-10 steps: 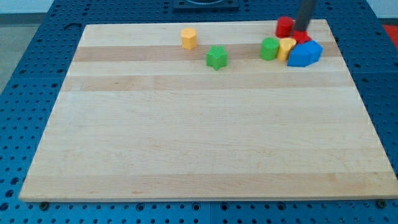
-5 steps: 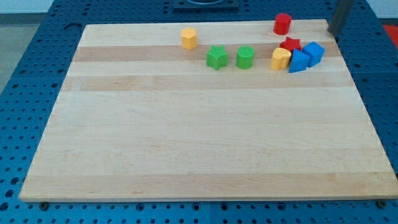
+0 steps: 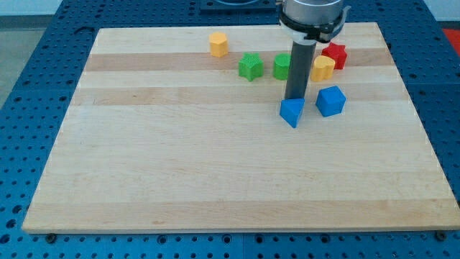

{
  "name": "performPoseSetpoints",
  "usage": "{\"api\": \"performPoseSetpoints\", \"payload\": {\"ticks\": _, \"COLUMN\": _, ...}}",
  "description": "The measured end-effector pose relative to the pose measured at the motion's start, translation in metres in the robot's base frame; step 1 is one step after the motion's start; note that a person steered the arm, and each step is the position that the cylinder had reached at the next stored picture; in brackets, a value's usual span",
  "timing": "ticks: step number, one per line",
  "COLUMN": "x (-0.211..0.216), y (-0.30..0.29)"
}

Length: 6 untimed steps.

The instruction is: Slide blue cube along with blue triangle towards center

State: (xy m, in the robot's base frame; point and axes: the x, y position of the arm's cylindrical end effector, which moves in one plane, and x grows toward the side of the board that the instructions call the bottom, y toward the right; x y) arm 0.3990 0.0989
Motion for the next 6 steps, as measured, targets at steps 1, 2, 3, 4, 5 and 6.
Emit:
{"api": "performPoseSetpoints", "payload": {"ticks": 1, "x": -0.011, "y": 0.025}}
{"api": "performPoseSetpoints", "payload": {"ticks": 2, "x": -0.014, "y": 0.064}}
{"api": "performPoseSetpoints", "payload": {"ticks": 3, "x": -0.029, "y": 0.103}}
{"api": "performPoseSetpoints", "payload": {"ticks": 4, "x": -0.025, "y": 0.123}}
{"api": "performPoseSetpoints", "payload": {"ticks": 5, "x": 0.0, "y": 0.107}}
{"api": "performPoseSetpoints", "payload": {"ticks": 6, "x": 0.007, "y": 0.07}}
